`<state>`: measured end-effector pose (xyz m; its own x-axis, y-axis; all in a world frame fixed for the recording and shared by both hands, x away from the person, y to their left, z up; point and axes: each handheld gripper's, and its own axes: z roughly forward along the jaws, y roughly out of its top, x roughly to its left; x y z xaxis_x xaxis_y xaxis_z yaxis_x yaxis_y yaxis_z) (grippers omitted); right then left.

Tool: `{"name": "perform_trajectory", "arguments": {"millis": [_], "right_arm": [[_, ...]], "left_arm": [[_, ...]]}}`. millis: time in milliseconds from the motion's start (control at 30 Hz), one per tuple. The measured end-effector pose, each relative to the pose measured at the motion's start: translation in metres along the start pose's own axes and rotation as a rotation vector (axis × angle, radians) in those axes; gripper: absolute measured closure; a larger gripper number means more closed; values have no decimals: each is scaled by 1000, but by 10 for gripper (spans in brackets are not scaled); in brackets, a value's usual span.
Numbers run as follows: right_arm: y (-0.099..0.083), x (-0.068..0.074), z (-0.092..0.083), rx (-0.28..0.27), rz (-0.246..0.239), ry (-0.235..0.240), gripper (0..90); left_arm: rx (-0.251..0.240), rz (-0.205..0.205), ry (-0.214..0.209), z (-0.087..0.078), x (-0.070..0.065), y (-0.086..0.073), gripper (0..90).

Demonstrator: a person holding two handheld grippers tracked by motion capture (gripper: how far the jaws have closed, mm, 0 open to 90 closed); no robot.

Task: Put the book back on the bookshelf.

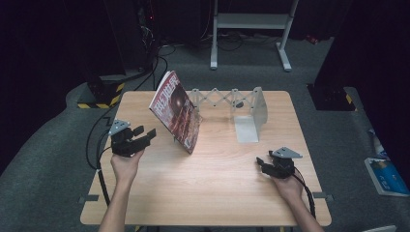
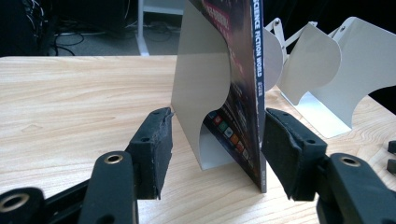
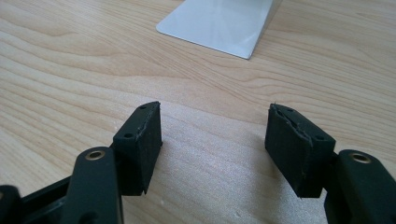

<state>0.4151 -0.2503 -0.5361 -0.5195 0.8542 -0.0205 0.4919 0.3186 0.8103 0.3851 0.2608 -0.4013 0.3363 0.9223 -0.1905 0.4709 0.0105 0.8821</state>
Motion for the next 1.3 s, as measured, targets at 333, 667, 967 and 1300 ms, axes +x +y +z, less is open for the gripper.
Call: {"name": "perform_trajectory", "arguments": {"millis": [333,667,967,1300], "right_arm": [[0,0,0,0,-1,-1,365],[0,0,0,0,1,-1,364],[0,0,0,0,1,-1,364],[0,0,0,1,0,-1,365]], "left_arm": [[-1,-7,-6,-1,-1,-6,430],[3,-12,-10,-1,-1,-14,430],[15,-35,-11,1,1,-24,430],[44,-34,7,6,3,-35,430]]}}
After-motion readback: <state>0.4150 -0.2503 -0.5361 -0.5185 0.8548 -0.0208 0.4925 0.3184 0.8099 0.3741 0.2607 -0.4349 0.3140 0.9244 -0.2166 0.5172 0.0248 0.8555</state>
